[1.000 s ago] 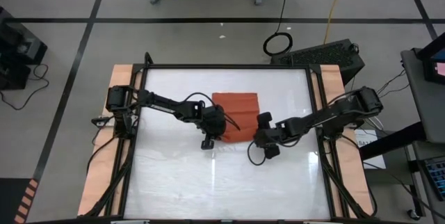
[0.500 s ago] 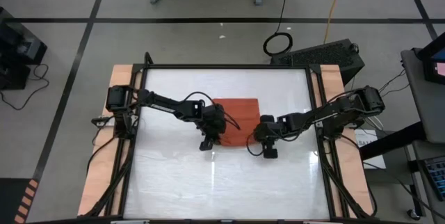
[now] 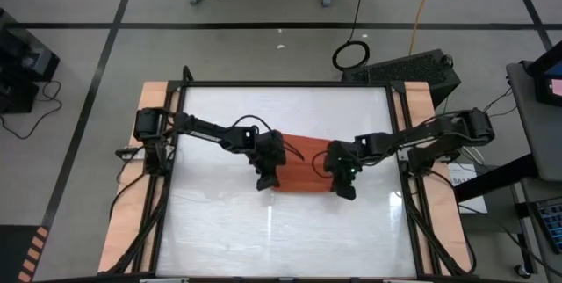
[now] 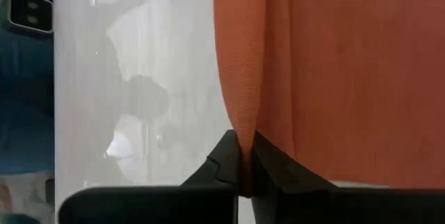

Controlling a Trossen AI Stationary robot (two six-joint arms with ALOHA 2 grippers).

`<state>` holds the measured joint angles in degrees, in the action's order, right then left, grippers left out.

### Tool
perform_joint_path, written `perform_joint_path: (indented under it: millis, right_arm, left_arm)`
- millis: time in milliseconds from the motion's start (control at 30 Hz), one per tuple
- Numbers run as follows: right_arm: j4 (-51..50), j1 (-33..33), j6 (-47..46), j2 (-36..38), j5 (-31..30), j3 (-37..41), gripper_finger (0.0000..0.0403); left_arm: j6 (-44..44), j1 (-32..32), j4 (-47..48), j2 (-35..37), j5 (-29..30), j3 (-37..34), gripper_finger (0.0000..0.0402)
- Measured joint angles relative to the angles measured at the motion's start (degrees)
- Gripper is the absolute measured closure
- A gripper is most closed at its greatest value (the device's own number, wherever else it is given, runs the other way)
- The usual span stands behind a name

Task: Roll towel into tight, uniform cylinder
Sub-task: Roll the kitchen towel

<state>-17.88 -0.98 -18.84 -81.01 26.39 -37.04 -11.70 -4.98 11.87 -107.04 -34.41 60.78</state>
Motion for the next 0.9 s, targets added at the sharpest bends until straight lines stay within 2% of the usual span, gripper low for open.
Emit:
perform_joint_path:
  millis: [367, 533, 700, 900]
  right_arm:
    - [-3.28, 0.19, -0.09, -6.35, 1.18, -0.07, 0.0397]
    - [-2.60, 0.18, -0.59, -6.99, 1.40, -0.13, 0.0397]
    - [-2.37, 0.32, -0.82, -6.99, 2.10, -0.04, 0.0397]
    - [-2.63, 0.72, -1.19, -6.99, 3.22, 0.00, 0.0397]
  left_arm:
    - [-17.88, -0.12, -6.91, -1.12, 0.00, 0.01, 0.0374]
    - [-17.79, 0.12, -5.52, -2.74, 1.29, -0.03, 0.0372]
    - [-15.90, 0.90, -5.93, -2.95, 5.93, -0.03, 0.0367]
    - [-16.38, 0.99, -6.35, -2.97, 6.13, 0.03, 0.0300]
